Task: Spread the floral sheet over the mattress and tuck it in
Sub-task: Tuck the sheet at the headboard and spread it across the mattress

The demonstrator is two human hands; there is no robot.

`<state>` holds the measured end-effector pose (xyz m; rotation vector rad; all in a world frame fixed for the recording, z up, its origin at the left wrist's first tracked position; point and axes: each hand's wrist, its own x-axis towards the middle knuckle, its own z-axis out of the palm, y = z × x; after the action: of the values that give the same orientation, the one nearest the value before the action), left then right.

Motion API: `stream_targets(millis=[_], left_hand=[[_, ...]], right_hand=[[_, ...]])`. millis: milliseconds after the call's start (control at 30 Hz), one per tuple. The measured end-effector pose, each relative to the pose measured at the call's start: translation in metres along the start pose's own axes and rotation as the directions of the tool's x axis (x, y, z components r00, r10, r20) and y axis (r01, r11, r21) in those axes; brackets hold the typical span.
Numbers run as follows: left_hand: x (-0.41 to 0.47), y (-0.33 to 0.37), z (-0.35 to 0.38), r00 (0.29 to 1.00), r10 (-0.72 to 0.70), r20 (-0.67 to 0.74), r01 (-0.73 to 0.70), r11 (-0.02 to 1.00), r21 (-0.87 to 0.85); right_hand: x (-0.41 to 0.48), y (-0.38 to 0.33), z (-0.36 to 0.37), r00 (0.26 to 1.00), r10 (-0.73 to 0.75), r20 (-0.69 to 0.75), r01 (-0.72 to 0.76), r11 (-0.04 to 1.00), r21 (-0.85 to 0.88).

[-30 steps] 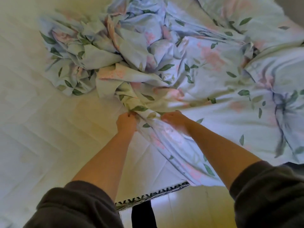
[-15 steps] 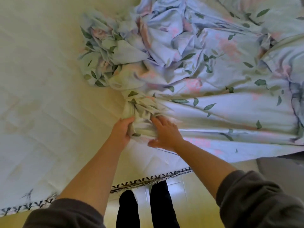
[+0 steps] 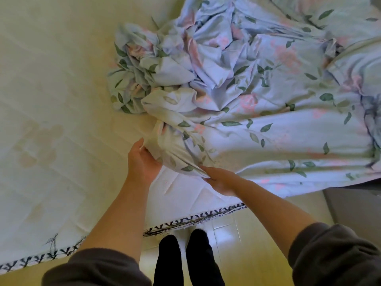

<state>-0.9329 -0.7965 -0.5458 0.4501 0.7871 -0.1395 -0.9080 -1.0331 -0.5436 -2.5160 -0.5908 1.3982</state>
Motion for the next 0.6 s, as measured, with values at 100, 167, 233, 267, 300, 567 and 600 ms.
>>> stream_targets(millis=[100,167,233,267,300,567,600], left_hand=[[0.006,0.002,-0.025,0.993,-0.029,-0.110,0.053,0.974,0.221],[0.005,-0.004,-0.044,0.982,-0.033,-0.187,0.104,0.917,0.386],[-0.005,-0.014,-0.057,0.930,0.031,-0.367,0.175,0.841,0.512],[-0.012,-0.020,-0.061,0.896,0.085,-0.436,0.210,0.784,0.585],[-0.020,-0.026,-0.063,0.883,0.140,-0.448,0.224,0.713,0.665],[-0.041,-0.034,-0.044,0.957,0.076,-0.279,0.149,0.699,0.700],[-0.042,-0.036,-0.043,0.963,0.104,-0.250,0.119,0.666,0.737]], right_hand=[[0.001,-0.003,-0.001,0.996,0.028,0.086,-0.019,0.994,-0.103],[0.001,-0.009,-0.001,0.989,0.021,0.144,-0.003,0.992,-0.127],[0.002,-0.017,-0.004,0.992,-0.001,0.130,-0.002,1.000,0.020],[0.004,-0.021,-0.005,0.996,-0.002,0.084,-0.008,0.994,0.113],[0.006,-0.026,-0.009,1.000,0.004,0.025,-0.008,0.983,0.182],[0.063,-0.077,-0.043,0.928,0.107,-0.358,0.155,0.761,0.630],[0.072,-0.084,-0.046,0.933,0.134,-0.335,0.142,0.718,0.681]])
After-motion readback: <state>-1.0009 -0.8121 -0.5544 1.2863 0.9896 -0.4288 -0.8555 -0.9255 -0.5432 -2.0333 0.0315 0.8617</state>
